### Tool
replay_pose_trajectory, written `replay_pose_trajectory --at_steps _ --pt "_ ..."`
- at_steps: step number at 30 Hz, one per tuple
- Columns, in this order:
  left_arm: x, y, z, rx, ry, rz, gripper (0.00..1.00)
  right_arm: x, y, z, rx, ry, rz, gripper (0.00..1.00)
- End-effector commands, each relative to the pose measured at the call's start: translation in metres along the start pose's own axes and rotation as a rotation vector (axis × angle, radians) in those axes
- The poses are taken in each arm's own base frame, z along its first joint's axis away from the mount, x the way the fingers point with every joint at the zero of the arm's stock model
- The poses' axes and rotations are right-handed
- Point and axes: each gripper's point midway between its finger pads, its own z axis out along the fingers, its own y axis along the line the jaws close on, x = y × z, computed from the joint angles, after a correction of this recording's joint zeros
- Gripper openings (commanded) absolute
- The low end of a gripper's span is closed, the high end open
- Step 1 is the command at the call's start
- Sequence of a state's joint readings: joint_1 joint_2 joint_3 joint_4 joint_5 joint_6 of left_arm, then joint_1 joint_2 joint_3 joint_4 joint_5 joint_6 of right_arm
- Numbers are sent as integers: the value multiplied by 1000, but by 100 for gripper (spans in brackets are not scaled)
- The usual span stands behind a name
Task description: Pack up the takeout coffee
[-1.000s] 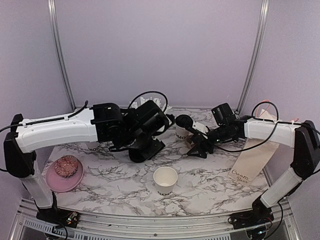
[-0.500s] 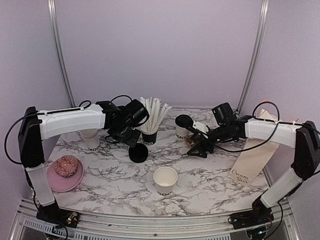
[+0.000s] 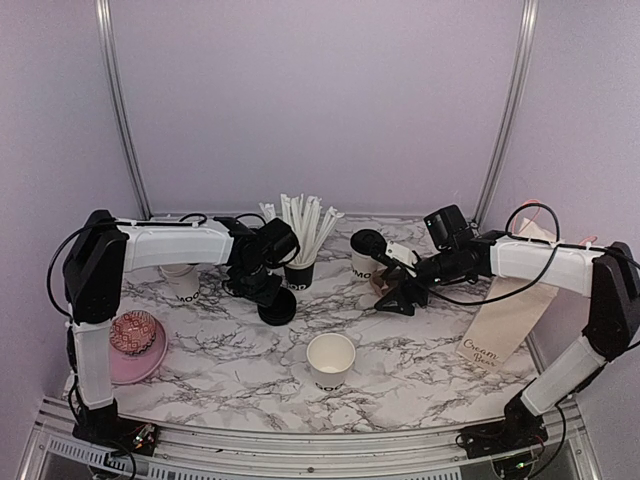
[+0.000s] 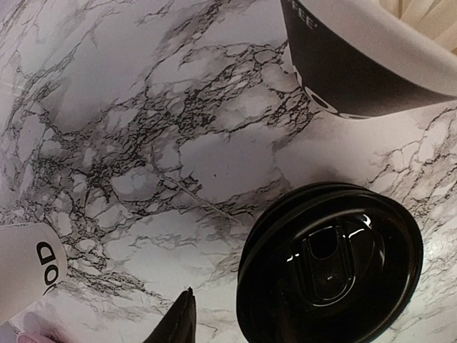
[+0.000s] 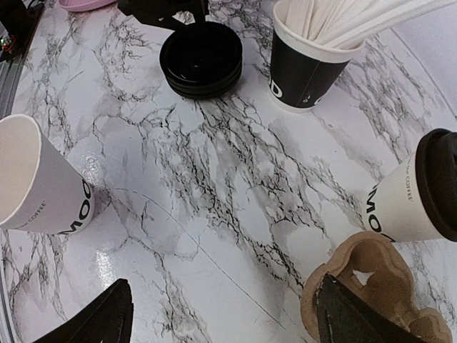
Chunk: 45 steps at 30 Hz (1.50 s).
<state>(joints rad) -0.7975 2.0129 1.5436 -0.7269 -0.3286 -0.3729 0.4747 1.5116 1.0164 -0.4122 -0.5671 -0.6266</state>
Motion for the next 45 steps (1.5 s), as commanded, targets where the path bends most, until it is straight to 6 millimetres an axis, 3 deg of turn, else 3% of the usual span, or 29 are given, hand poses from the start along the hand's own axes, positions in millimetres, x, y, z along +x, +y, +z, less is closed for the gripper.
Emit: replay_pose_trajectory --at_steps 1,12,19,22,28,30,35,37,42,45 --pt "-6 -3 4 12 -4 7 35 -7 -2 -5 12 -18 -22 86" --pt "-5 -2 7 1 1 18 15 -4 -3 -3 7 -10 -17 86" --pt "-5 0 5 -2 -1 22 11 -5 -3 -2 6 -11 -18 86" --pt "-8 4 -7 1 -24 21 9 -5 -3 -2 5 -11 -15 86" --pt "-26 18 -67 46 -131 -10 10 -12 -1 -5 -4 -32 -10 86" --pt "-32 18 -89 90 -170 -8 11 -22 -2 -12 -1 -53 -5 85" --pt "-48 9 -137 238 -291 30 11 -106 12 -64 -72 -271 -26 90" --pt "-62 5 -163 303 -389 30 11 -129 15 -76 -118 -308 2 92" --pt "-84 -3 -226 468 -623 53 11 -163 17 -86 -244 -357 124 94" --pt "-86 -8 -262 569 -787 101 11 -184 25 -96 -356 -435 209 96"
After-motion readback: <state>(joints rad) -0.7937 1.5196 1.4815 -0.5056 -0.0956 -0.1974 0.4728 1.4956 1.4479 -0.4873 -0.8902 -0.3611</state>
